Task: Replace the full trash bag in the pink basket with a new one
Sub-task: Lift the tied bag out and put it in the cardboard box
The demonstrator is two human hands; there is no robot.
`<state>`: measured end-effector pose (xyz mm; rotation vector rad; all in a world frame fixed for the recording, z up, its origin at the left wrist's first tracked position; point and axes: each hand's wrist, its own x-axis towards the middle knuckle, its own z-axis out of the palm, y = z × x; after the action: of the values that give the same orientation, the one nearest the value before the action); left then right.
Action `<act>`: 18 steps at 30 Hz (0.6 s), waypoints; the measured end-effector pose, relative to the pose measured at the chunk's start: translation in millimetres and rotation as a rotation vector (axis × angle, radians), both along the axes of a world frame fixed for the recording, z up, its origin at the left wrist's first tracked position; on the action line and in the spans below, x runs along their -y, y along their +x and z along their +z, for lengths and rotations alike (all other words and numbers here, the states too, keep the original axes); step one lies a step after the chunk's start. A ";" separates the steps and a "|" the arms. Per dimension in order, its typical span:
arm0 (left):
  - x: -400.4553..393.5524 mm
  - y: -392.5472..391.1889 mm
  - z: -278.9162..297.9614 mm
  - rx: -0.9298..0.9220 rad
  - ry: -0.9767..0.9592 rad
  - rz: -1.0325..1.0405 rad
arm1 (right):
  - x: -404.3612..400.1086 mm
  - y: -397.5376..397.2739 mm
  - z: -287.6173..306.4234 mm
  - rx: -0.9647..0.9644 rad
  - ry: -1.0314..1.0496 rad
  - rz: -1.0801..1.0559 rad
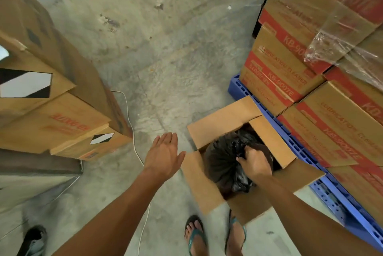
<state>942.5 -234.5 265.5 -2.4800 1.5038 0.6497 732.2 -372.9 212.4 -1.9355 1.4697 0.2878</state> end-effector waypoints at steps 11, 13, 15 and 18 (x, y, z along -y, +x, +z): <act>32.1 -2.4 -18.5 0.006 0.043 0.000 | 24.3 4.3 -35.0 -0.103 0.193 -0.035; 33.2 -4.1 -12.1 0.008 0.036 0.003 | 27.2 0.6 -28.8 -0.090 0.239 -0.026; 34.2 -5.8 -1.8 0.013 0.041 -0.007 | 30.5 1.3 -13.3 -0.043 0.283 -0.005; 34.4 -10.7 25.5 0.044 0.073 -0.037 | 31.5 7.6 25.7 0.088 0.320 0.023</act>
<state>931.8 -268.9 291.1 -2.3910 1.4800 0.6272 739.8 -404.4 238.1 -1.6866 1.2595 0.4160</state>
